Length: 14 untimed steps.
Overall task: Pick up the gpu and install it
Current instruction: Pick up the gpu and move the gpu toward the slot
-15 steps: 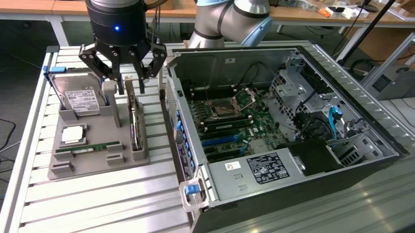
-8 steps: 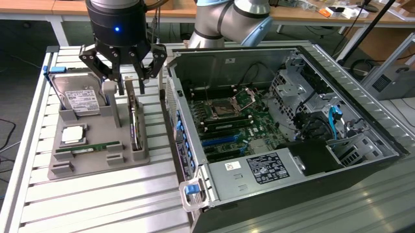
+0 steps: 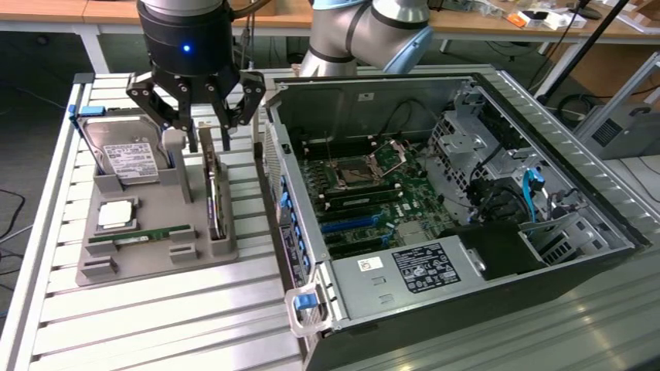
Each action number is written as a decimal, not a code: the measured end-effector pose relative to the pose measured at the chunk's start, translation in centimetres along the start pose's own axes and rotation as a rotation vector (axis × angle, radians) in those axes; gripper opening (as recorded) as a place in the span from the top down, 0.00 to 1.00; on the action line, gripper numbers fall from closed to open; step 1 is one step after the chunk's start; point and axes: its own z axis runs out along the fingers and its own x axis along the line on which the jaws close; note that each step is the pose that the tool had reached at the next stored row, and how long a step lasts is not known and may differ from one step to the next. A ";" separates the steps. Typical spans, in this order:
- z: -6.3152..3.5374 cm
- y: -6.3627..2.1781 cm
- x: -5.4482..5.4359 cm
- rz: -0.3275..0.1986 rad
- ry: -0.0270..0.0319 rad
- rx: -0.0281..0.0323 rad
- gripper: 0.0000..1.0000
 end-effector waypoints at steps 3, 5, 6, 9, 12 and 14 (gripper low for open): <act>0.05 0.00 0.0 0.000 0.0000 -0.0001 0.56; 0.08 0.00 0.0 0.000 0.0000 0.0000 0.56; 0.10 0.00 0.0 0.000 0.0000 0.0000 0.56; 0.20 -0.01 0.0 0.000 0.0000 0.0000 0.56; 0.29 -0.01 0.0 0.000 0.0000 0.0000 0.56; 0.33 -0.01 0.0 0.000 -0.0001 0.0000 0.56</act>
